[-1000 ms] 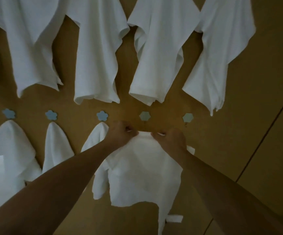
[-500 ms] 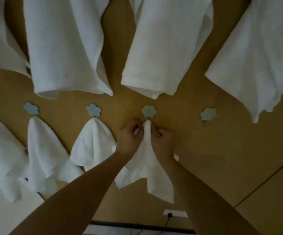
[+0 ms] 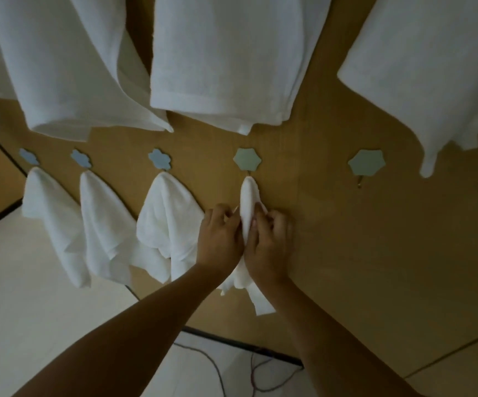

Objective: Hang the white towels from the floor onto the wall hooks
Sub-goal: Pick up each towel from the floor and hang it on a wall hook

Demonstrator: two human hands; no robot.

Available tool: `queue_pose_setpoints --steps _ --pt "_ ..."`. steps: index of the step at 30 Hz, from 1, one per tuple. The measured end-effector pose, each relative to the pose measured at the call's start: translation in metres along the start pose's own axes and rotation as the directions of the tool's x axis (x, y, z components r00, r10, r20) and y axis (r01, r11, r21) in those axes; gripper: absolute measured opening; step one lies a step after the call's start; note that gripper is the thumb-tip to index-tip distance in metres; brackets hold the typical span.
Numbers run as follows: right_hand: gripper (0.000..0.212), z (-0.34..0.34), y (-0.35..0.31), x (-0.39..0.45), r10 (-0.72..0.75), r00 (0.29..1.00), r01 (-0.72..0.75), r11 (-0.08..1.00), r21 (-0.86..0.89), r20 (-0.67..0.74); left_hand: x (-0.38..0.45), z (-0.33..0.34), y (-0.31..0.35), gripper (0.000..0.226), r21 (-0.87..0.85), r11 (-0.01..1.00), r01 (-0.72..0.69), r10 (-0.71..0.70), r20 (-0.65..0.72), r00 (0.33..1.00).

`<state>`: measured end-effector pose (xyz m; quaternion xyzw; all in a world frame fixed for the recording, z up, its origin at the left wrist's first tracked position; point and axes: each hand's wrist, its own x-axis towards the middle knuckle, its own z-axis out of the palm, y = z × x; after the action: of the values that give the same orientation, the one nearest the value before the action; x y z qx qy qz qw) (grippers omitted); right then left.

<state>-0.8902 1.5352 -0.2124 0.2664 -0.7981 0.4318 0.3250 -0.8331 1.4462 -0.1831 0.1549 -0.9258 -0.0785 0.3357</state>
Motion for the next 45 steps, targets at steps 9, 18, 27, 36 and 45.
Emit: queue_pose_setpoints --steps 9,18,27,36,45 --pt "0.035 -0.015 0.006 -0.026 0.253 0.792 -0.320 0.947 0.025 0.555 -0.033 0.033 -0.025 0.061 0.060 0.998 0.031 -0.052 0.396 0.917" --pt "0.046 -0.032 -0.018 -0.095 0.685 0.517 -0.677 0.694 -0.244 0.513 -0.047 0.019 -0.080 0.033 -0.056 0.977 -0.207 0.190 0.671 0.717" --pt "0.048 -0.124 -0.082 -0.210 0.880 0.427 -0.753 0.474 -0.457 0.209 -0.127 -0.019 -0.036 0.022 -0.455 0.793 -0.404 0.608 0.617 0.500" --pt "0.057 -0.310 -0.187 -0.376 0.938 0.234 -0.870 0.085 -0.486 -0.255 -0.291 -0.115 0.113 0.029 -0.766 0.348 -0.541 0.911 0.413 0.001" --pt "0.059 -0.474 -0.393 -0.637 0.774 -0.140 -0.928 -0.319 -0.190 -0.618 -0.593 -0.311 0.192 0.055 -0.860 -0.094 -0.501 0.888 0.155 -0.433"
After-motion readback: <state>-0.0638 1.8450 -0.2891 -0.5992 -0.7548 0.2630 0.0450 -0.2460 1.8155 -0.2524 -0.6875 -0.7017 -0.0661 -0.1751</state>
